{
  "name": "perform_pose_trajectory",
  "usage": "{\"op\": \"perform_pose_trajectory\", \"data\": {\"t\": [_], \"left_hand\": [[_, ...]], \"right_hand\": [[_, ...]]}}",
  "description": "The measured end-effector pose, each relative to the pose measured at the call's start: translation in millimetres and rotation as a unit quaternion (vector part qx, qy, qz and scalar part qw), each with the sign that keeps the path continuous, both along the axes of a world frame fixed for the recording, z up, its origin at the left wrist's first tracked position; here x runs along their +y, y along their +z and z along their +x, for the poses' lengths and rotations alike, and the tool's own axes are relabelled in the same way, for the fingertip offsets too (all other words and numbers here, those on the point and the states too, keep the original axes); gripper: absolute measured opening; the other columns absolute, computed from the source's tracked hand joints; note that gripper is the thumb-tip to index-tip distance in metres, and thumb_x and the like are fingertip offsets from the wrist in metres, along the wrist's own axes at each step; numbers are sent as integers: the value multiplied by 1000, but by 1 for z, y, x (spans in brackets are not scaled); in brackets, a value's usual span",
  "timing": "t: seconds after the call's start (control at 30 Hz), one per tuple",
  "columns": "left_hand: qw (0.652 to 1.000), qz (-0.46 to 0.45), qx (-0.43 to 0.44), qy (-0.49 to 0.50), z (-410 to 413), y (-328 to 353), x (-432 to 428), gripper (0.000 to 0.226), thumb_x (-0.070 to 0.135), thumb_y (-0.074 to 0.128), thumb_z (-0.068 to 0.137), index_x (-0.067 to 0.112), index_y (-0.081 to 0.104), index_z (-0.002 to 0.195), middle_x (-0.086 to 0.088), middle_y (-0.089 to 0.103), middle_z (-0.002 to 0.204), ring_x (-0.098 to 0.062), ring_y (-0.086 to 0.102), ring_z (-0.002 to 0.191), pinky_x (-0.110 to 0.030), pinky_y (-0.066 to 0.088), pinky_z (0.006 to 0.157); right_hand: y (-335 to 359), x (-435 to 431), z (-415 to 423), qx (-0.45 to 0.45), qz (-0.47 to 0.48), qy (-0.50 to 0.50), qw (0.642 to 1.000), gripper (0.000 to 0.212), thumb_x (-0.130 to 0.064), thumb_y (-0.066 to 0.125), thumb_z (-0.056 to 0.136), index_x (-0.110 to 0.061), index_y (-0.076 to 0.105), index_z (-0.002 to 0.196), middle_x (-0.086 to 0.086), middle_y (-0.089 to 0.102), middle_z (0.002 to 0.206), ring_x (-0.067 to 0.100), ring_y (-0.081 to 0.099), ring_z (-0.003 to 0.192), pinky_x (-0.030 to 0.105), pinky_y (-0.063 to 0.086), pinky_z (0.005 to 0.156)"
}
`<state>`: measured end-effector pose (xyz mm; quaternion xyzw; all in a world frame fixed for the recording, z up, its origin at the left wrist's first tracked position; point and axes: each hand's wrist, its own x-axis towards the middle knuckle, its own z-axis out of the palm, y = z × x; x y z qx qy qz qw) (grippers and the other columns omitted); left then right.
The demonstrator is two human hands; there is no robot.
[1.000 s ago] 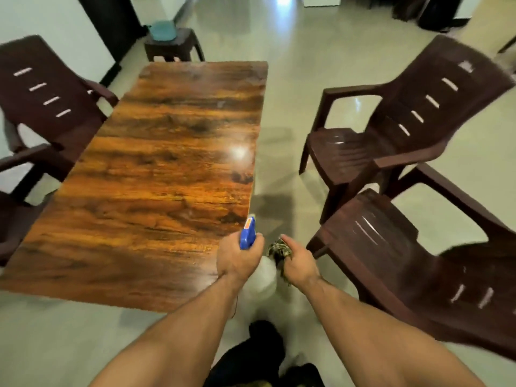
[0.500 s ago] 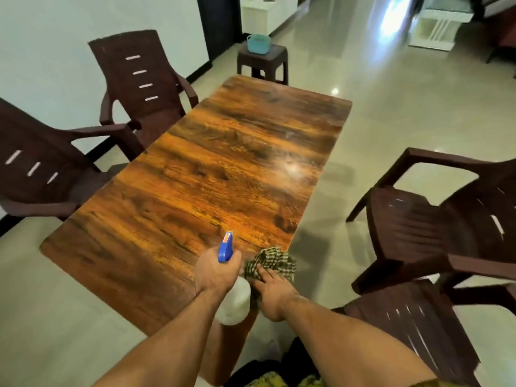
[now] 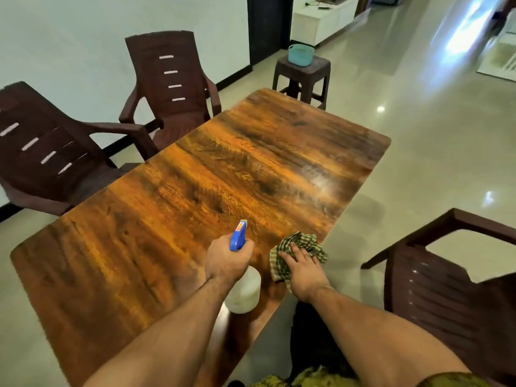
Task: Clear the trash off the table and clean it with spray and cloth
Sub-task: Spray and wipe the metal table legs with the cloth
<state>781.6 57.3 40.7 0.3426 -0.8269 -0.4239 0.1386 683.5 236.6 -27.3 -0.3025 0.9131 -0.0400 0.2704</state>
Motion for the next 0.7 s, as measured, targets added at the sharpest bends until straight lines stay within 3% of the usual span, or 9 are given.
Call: {"op": "perform_pose_trajectory", "data": {"t": [0.13,0.23,0.4,0.53,0.7], "left_hand": [[1000,5,7,10,-103,-6,32,40,47,53,74,12,47,56,1,42,47,-16,38,47,-45,44,50],[1000,5,-6,6,-174,1,57,38,43,55,75,17,40,51,3,38,45,-14,34,46,-46,40,49],[1000,14,-18,20,-284,6,93,41,47,52,73,12,44,54,5,36,46,-14,33,46,-45,40,49],[999,24,-21,27,-356,7,102,38,45,54,73,19,39,50,6,35,44,-13,32,45,-42,36,48],[999,31,-8,32,-446,-2,94,40,40,56,76,18,36,51,4,35,46,-14,32,45,-41,36,48]], "right_hand": [[-3,37,-121,3,-13,-9,1000,75,-16,48,97,-42,12,157,-2,-9,168,24,0,154,42,7,125],[0,52,-198,4,-13,1,1000,74,-8,40,98,-43,12,157,-3,-9,168,23,-1,154,43,7,125],[7,63,-314,-7,9,34,999,72,-12,42,98,-46,14,156,-3,-6,168,24,2,154,46,7,125],[13,73,-395,-13,14,39,999,73,-13,47,97,-44,17,155,-3,-3,168,25,4,154,45,8,125],[4,74,-489,-2,38,23,999,67,-19,47,100,-46,18,154,-1,4,168,29,7,152,51,19,120]]}}
